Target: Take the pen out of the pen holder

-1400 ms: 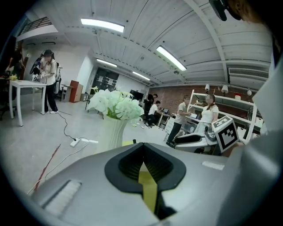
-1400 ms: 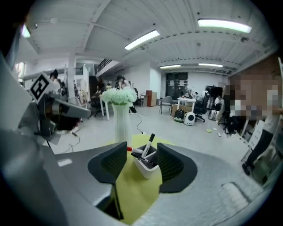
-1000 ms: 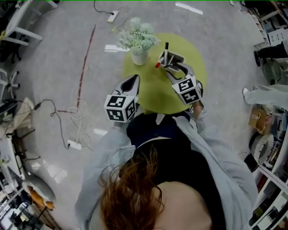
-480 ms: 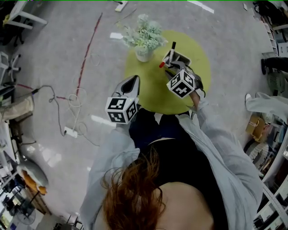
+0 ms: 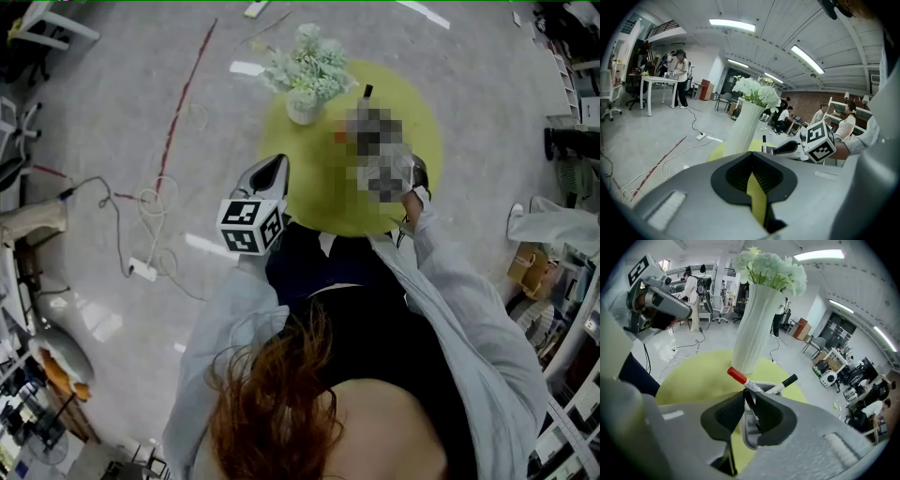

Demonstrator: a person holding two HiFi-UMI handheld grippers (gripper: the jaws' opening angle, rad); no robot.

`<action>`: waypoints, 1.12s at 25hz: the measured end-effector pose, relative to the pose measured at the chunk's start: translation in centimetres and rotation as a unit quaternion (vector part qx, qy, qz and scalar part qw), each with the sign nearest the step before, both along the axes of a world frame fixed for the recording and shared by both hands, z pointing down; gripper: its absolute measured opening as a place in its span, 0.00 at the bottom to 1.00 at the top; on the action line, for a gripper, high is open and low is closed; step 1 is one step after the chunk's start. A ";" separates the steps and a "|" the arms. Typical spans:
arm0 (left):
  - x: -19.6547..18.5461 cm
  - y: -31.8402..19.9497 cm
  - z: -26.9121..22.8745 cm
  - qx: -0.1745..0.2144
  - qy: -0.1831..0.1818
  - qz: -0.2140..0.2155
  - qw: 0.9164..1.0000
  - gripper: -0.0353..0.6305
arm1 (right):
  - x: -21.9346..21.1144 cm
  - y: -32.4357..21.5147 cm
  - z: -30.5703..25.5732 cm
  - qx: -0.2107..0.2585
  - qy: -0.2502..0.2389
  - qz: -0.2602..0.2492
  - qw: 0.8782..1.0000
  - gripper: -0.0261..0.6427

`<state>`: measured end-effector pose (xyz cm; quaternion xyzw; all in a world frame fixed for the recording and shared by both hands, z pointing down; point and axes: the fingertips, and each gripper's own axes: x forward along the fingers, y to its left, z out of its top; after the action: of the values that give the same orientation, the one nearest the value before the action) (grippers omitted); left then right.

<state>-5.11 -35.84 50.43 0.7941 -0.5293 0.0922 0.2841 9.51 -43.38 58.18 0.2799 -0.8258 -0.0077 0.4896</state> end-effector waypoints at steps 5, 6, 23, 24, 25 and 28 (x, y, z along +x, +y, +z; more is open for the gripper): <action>0.3 -0.6 -0.4 0.011 -0.003 0.015 1.000 0.08 | 1.2 -1.0 -1.1 0.031 -0.002 0.025 0.999 0.11; 0.4 -0.7 -0.5 0.013 -0.004 0.018 1.000 0.08 | 1.5 -1.1 -1.2 0.034 -0.002 0.031 0.999 0.10; 2.3 -1.5 -2.7 0.058 -0.008 0.063 0.996 0.08 | 1.9 -1.5 -6.2 0.054 -0.096 0.099 0.989 0.10; 2.5 -1.6 -2.9 0.061 -0.008 0.066 0.996 0.08 | 2.0 -1.5 -6.8 0.059 -0.102 0.101 0.988 0.10; 2.7 -1.7 -3.2 0.065 -0.009 0.070 0.995 0.08 | 2.1 -1.5 -7.4 0.064 -0.107 0.103 0.987 0.10; 3.1 -2.2 -4.3 0.079 -0.008 0.084 0.993 0.08 | 2.0 -1.4 -9.8 0.083 -0.125 0.110 0.983 0.10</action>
<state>-2.05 -38.00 46.16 0.8547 -0.4690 0.0801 0.2077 11.48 -44.78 48.37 0.4073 -0.8410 0.0120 0.3558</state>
